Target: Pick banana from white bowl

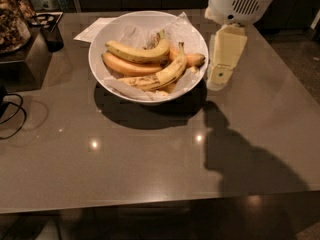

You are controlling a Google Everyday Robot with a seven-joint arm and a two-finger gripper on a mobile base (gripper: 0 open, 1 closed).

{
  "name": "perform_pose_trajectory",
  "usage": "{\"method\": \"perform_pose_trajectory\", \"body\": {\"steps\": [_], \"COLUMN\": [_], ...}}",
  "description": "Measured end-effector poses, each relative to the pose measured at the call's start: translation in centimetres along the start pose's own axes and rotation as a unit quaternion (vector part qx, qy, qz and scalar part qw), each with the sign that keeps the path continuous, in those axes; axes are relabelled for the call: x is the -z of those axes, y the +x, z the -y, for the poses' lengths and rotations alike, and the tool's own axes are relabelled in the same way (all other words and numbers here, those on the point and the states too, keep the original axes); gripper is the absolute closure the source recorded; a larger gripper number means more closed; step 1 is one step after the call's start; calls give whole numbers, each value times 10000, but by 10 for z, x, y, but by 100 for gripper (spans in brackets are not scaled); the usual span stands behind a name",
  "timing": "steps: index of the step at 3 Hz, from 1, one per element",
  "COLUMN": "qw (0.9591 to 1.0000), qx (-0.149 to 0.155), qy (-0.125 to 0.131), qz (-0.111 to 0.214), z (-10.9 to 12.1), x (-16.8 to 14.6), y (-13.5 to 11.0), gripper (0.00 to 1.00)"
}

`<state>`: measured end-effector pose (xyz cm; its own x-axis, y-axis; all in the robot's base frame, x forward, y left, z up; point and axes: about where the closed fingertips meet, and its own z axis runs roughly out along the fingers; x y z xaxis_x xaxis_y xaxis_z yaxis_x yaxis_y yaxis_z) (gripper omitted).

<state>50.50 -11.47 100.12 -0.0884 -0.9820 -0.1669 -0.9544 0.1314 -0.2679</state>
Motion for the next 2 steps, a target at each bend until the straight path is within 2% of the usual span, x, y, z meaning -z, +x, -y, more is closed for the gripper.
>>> {"method": "perform_pose_trajectory", "body": {"steps": [1, 2], "qw": [9995, 9982], "qx": [323, 591], "qy": [6, -40], "qz": [3, -5], "z": [2, 5], "x": [-6, -15], "y": [-12, -20], "gripper": [18, 15]}}
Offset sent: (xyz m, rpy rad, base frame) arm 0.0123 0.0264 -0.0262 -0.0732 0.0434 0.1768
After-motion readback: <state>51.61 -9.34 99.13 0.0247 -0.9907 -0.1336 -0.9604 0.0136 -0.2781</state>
